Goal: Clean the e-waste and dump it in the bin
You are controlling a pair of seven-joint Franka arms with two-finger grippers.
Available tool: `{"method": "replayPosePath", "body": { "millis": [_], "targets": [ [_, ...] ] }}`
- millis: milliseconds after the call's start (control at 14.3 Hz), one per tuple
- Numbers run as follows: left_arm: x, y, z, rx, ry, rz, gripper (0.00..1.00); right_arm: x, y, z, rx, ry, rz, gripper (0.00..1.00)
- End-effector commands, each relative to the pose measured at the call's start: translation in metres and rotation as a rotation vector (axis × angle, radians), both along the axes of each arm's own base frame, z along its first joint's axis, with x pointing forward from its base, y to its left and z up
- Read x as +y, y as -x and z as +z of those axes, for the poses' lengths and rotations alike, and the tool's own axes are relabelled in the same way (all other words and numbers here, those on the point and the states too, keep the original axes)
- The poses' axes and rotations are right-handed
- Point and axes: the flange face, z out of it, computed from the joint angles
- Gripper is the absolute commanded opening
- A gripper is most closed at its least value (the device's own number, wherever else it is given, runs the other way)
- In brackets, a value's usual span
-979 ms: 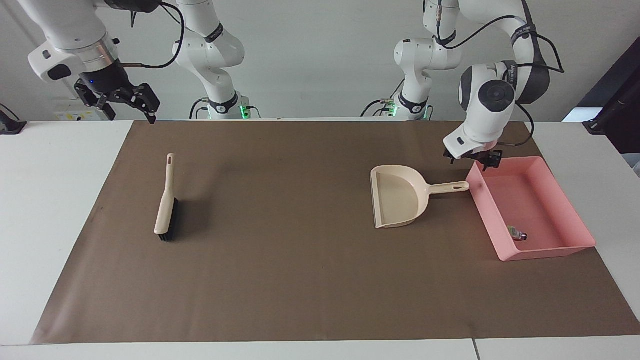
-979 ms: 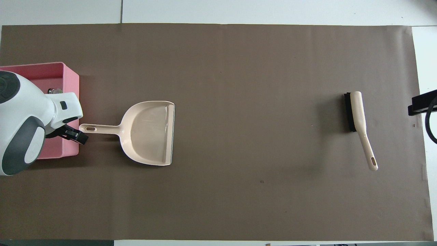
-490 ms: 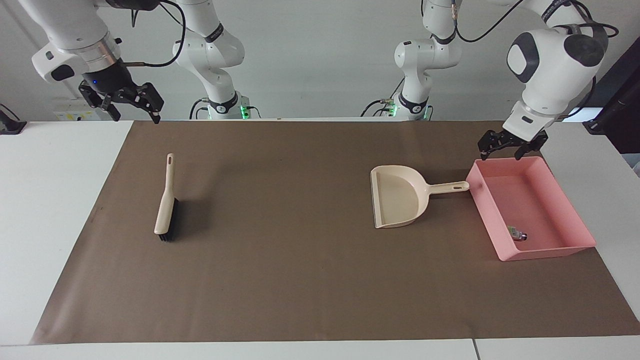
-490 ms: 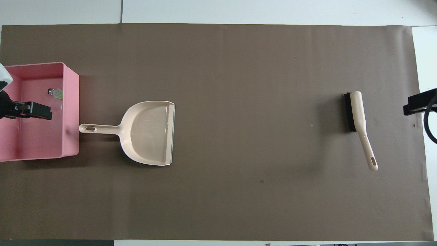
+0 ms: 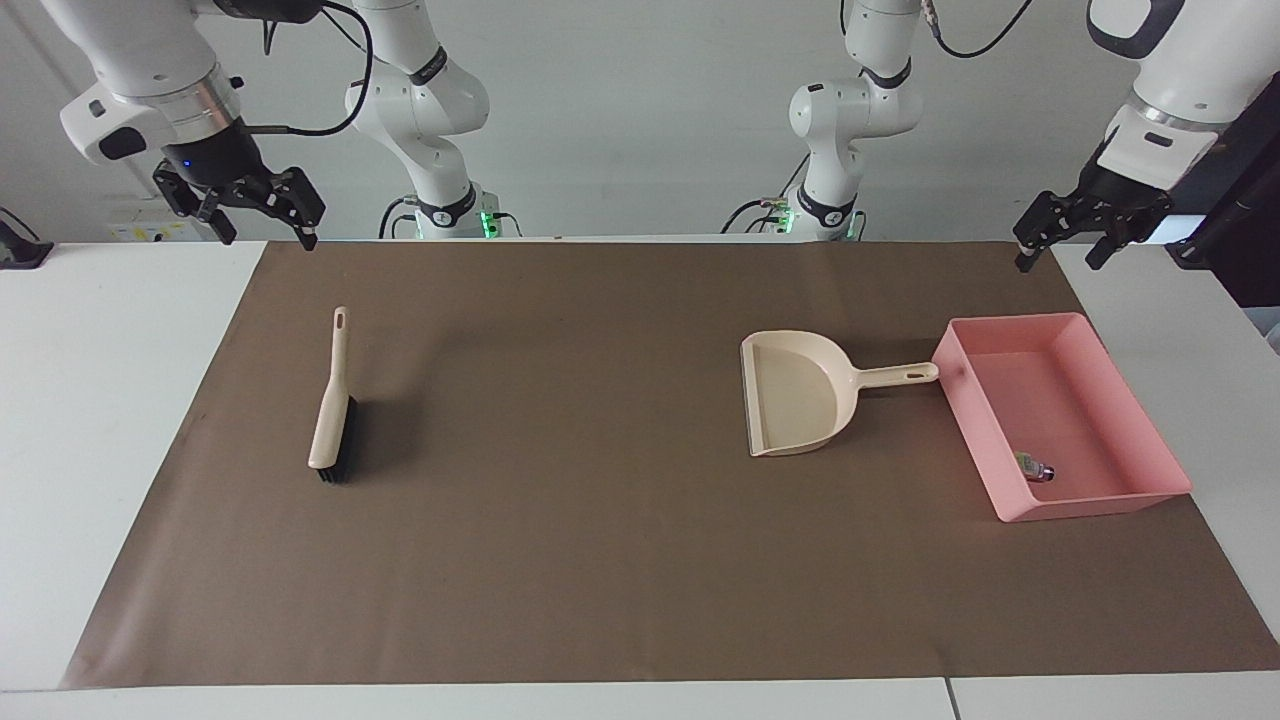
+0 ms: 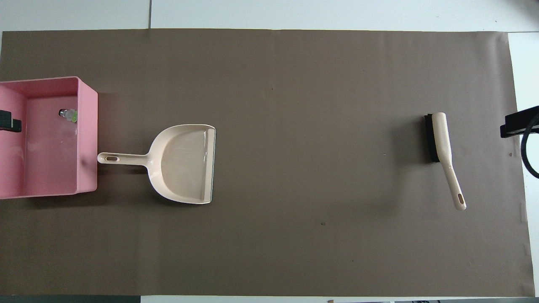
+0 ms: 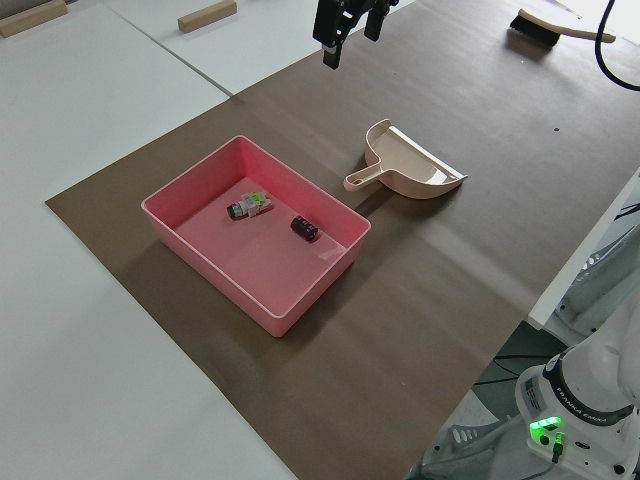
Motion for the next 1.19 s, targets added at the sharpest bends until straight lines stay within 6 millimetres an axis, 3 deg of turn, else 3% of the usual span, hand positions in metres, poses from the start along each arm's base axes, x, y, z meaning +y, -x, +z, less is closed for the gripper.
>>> {"method": "replayPosePath", "body": {
  "millis": [0,350,1119],
  "targets": [
    [0.001,-0.001,0.002,0.032,0.011,0.023,0.98,0.004,0.002,-0.003,-0.001,0.016,0.028,1.00],
    [0.002,0.012,-0.011,0.103,0.009,0.026,0.98,0.007,0.004,-0.002,0.009,-0.012,0.022,1.00],
    [0.004,0.008,-0.012,0.054,-0.038,0.038,0.98,0.008,0.004,-0.003,0.008,-0.026,-0.008,1.00]
  ]
}}
